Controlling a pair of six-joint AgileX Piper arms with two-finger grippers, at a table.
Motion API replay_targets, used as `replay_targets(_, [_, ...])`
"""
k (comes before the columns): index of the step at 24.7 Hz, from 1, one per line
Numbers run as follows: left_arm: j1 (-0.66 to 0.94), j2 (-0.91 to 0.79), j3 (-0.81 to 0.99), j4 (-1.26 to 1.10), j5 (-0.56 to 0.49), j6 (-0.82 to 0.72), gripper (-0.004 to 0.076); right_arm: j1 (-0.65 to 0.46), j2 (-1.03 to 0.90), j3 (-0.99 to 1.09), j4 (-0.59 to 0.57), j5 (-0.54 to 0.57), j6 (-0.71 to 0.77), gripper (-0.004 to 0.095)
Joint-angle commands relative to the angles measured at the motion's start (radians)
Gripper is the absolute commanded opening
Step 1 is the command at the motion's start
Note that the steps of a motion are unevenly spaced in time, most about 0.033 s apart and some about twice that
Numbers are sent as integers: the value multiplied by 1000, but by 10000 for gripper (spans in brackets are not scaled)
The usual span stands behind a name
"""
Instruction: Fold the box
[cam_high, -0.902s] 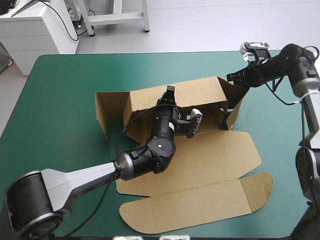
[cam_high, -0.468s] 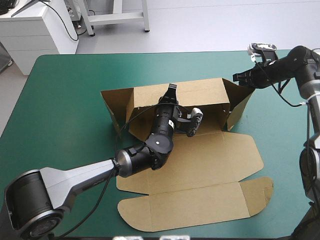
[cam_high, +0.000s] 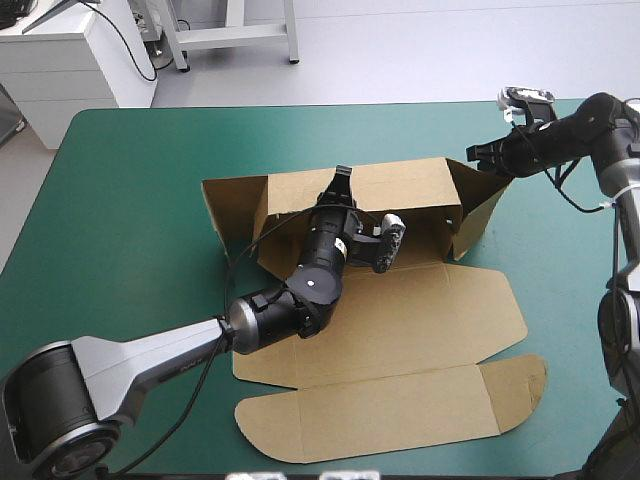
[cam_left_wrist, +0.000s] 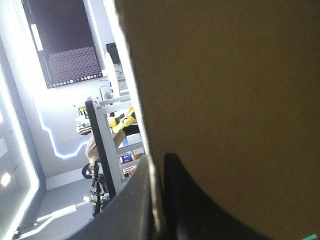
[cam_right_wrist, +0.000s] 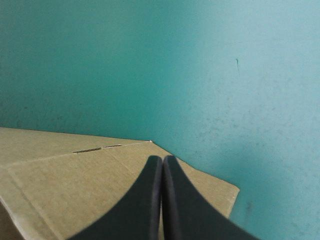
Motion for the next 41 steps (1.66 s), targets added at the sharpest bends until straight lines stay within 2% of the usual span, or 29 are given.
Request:
replay_targets(1, [3, -51, -32, -63, -1, 21, 18, 3, -21, -2, -12, 44, -15, -21])
replay_targets(6, [23, -52, -104, -178, -21, 110, 18, 3, -17, -37, -17, 39, 6, -21])
replay_targets(15, [32, -49, -118, -207, -4, 110, 18, 0, -17, -137, -72, 41, 72, -21])
replay_targets(26, [61, -49, -118, -214, -17, 134, 18, -88, -15, -159, -51, 107, 68, -21])
replay_targets(35, [61, -22, -118, -211, -6, 161, 16, -85, -15, -130, 110, 125, -32, -21])
replay_targets(38, [61, -22, -118, -208, -6, 161, 16, -85, -20, -36, 134, 146, -62, -21])
replay_targets(41, [61, -22, -118, -208, 23, 161, 16, -85, -57, 96, 232, 141, -153, -21])
